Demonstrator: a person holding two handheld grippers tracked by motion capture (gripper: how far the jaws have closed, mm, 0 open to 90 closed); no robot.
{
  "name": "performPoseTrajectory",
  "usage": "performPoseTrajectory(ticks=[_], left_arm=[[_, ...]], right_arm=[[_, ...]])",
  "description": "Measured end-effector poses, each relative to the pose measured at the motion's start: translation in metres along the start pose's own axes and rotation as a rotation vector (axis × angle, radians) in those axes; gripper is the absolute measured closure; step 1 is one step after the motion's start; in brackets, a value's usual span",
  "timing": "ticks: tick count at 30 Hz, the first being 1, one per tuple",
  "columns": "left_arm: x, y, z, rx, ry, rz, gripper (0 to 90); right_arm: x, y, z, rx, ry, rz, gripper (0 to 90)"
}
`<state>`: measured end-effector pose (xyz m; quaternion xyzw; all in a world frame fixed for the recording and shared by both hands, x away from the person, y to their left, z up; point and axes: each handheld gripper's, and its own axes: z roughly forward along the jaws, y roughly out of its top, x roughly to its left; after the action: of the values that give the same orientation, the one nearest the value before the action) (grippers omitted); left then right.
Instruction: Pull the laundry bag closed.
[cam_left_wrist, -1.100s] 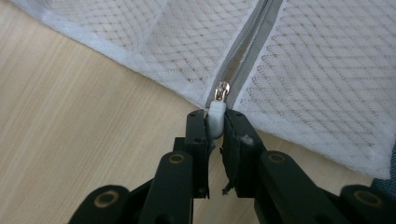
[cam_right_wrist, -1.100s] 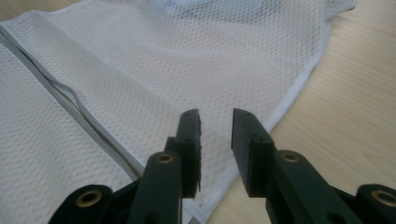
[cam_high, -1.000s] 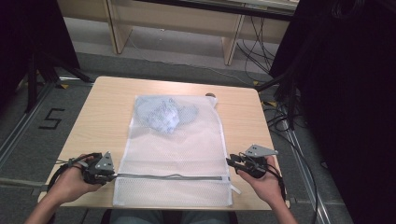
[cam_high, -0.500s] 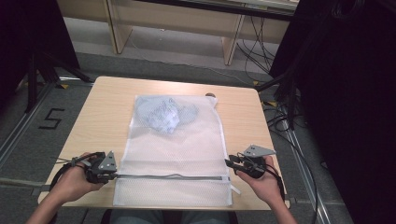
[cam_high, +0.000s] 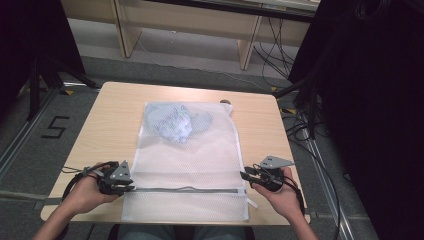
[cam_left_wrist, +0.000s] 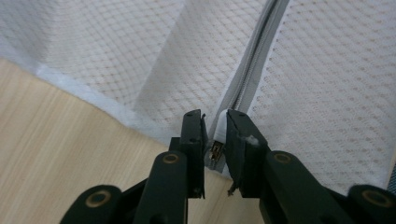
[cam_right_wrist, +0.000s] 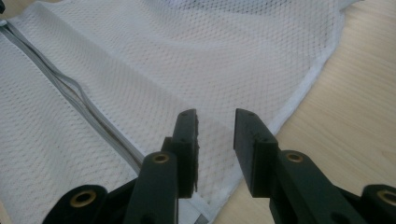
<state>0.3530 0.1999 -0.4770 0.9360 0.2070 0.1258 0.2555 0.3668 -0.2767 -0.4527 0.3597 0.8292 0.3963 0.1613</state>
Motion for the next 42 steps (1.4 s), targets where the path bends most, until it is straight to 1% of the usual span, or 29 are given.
performPoseTrajectory(ticks=[2,3,5,8,9,10,11,12,13,15,16,18,19,20,22,23,25,26,27,28,32,33,35,36,37,38,40,41,42], left_arm=[[0.003,-0.003,-0.006,-0.008,-0.002,-0.014,72.2],[0.004,-0.005,-0.008,-0.01,-0.005,-0.025,68.8],[0.006,-0.011,-0.011,-0.004,-0.004,-0.036,60.1],[0.006,-0.019,-0.011,0.013,-0.022,-0.049,54.0],[0.005,-0.021,-0.01,0.009,-0.033,-0.045,47.7],[0.004,-0.023,-0.01,0.021,-0.042,-0.028,47.7],[0.002,-0.023,-0.008,0.008,-0.045,-0.036,44.3],[0.002,-0.022,-0.007,0.021,-0.05,-0.016,42.3],[0.002,-0.022,-0.006,0.015,-0.052,-0.004,40.3],[0.001,-0.02,-0.003,-0.008,-0.032,0.002,36.5],[0.002,-0.02,-0.002,-0.005,-0.037,0.01,35.7],[0.001,-0.02,0.001,-0.038,-0.046,-0.003,35.9],[0.002,-0.02,0.001,-0.031,-0.058,0.01,35.6],[0.0,-0.02,0.001,-0.055,-0.057,-0.014,35.7],[0.002,-0.02,0.0,-0.057,-0.06,-0.018,35.2],[0.003,-0.02,-0.003,-0.064,-0.075,-0.033,33.8],[0.003,-0.019,-0.006,-0.12,-0.072,-0.089,31.1],[0.005,-0.019,-0.01,-0.142,-0.084,-0.103,28.7],[0.005,-0.019,-0.011,-0.16,-0.092,-0.117,28.2],[0.005,-0.019,-0.011,-0.164,-0.095,-0.128,27.9],[0.006,-0.018,-0.011,-0.165,-0.082,-0.12,28.0],[0.006,-0.017,-0.011,-0.159,-0.074,-0.141,28.4],[0.006,-0.017,-0.011,-0.162,-0.086,-0.148,30.1],[0.007,-0.017,-0.011,-0.162,-0.082,-0.133,30.1],[0.008,-0.018,-0.011,-0.158,-0.075,-0.146,31.3],[0.008,-0.018,-0.011,-0.155,-0.082,-0.142,31.9],[0.008,-0.019,-0.011,-0.156,-0.082,-0.143,32.0],[0.007,-0.019,-0.011,-0.152,-0.073,-0.125,31.9],[0.006,-0.019,-0.011,-0.147,-0.081,-0.119,31.8]], right_arm=[[0.0,0.0,0.0,0.003,0.003,0.003,70.2],[0.002,0.0,0.0,0.015,0.013,0.022,69.9],[0.002,0.0,0.002,0.011,0.025,-0.01,69.0],[0.004,0.001,0.003,0.019,0.034,-0.006,68.6],[0.006,0.002,0.003,0.017,0.037,0.001,68.5],[0.007,0.002,0.004,0.02,0.039,0.005,68.3],[0.008,0.002,0.003,0.027,0.044,0.005,68.0],[0.006,0.002,0.005,0.02,0.046,-0.02,67.8],[0.007,0.002,0.005,0.018,0.042,-0.015,67.5],[0.006,0.003,0.007,0.018,0.056,-0.033,67.3],[0.007,0.002,0.006,0.023,0.045,-0.021,67.2],[0.006,0.002,0.007,0.031,0.06,-0.025,66.9],[0.007,0.002,0.007,0.035,0.056,-0.017,66.8],[0.007,0.002,0.007,0.034,0.056,-0.016,66.8],[0.007,0.001,0.007,0.022,0.055,-0.019,66.7],[0.006,0.001,0.007,0.021,0.06,-0.019,66.7],[0.007,0.001,0.004,0.009,0.055,-0.014,66.6],[0.007,0.001,0.002,0.024,0.067,0.013,66.6],[0.005,0.001,0.004,0.002,0.062,-0.015,66.6],[0.004,0.001,0.003,0.0,0.062,-0.031,66.5],[0.004,0.001,0.003,0.0,0.073,-0.031,66.2],[0.005,0.0,0.002,0.01,0.065,-0.013,66.0],[0.005,0.0,0.001,0.0,0.065,-0.015,65.9],[0.005,0.0,0.001,0.0,0.065,-0.015,65.9],[0.007,-0.001,0.0,0.002,0.059,0.006,65.9],[0.004,-0.001,0.0,0.001,0.055,-0.009,65.8],[0.004,-0.001,-0.001,0.002,0.052,-0.005,65.8],[0.006,-0.001,-0.001,0.0,0.052,0.015,65.7],[0.005,-0.001,0.0,-0.002,0.044,0.007,65.7]])
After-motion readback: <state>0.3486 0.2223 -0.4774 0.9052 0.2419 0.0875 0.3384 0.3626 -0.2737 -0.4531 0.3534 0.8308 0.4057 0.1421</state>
